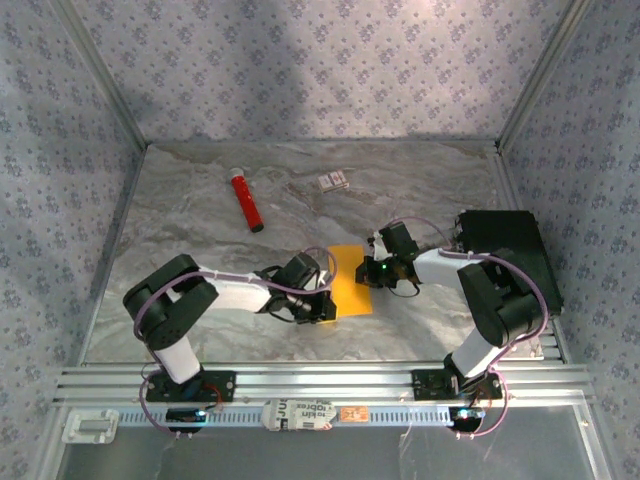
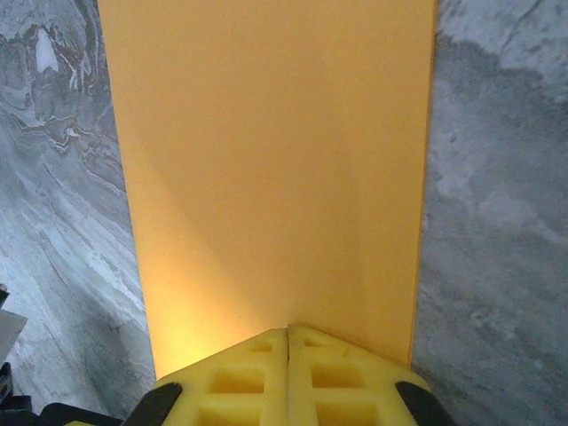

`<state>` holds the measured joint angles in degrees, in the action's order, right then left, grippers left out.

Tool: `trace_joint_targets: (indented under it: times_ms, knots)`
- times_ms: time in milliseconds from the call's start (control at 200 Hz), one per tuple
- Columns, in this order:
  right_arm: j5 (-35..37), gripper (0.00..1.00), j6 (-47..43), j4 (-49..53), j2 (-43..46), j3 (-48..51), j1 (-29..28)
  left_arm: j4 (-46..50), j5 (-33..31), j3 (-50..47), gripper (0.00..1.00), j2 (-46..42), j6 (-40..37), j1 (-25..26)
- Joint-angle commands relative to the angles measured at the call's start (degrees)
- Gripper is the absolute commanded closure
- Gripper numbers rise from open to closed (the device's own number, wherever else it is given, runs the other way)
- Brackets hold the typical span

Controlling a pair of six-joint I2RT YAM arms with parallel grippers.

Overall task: Fold a paper plane with a square sheet of paper (pick it up from the middle)
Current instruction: First fold the square sheet of paper in half at the center of the table.

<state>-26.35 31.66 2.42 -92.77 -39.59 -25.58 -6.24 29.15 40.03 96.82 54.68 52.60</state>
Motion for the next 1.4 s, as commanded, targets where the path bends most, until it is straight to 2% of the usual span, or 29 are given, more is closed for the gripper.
trace_joint_targets:
  times_ms: [0, 240, 545, 715, 894, 1064, 1254, 1394]
  knots:
    - [3.71, 1.0, -0.09, 6.67, -0.48, 2.11, 0.54, 5.46, -1.8, 0.89, 0.93, -3.69, -0.92, 0.32]
    - [3.68, 1.0, -0.02, 6.6, -0.46, 2.01, 0.56, -3.18, 1.27, 2.11, 0.92, -3.77, 2.59, -4.47]
    - [4.02, 1.0, 0.3, 5.93, -0.8, 2.53, 0.54, -5.88, 3.95, 8.75, 0.91, 4.95, 2.54, -6.7]
    - [3.89, 1.0, 0.42, 5.72, -0.93, 2.83, 0.54, -2.89, 3.51, 8.96, 0.91, 7.45, 1.22, -6.7]
    - [4.02, 1.0, 0.33, 5.72, -0.99, 2.77, 0.54, -2.63, 3.15, 3.9, 0.92, 8.98, -0.2, -6.52]
    - [4.09, 1.0, 0.29, 5.95, -0.92, 2.74, 0.61, -0.09, 1.31, 2.06, 0.93, 7.15, -1.89, -6.39]
    - [4.03, 1.0, 0.24, 6.19, -0.84, 2.46, 0.56, 4.44, -0.15, 7.86, 0.92, 3.79, -2.12, -6.78]
    - [4.19, 1.0, 0.11, 6.7, -0.59, 2.29, 0.64, 6.28, -0.58, 12.53, 0.92, 4.54, -2.56, -8.03]
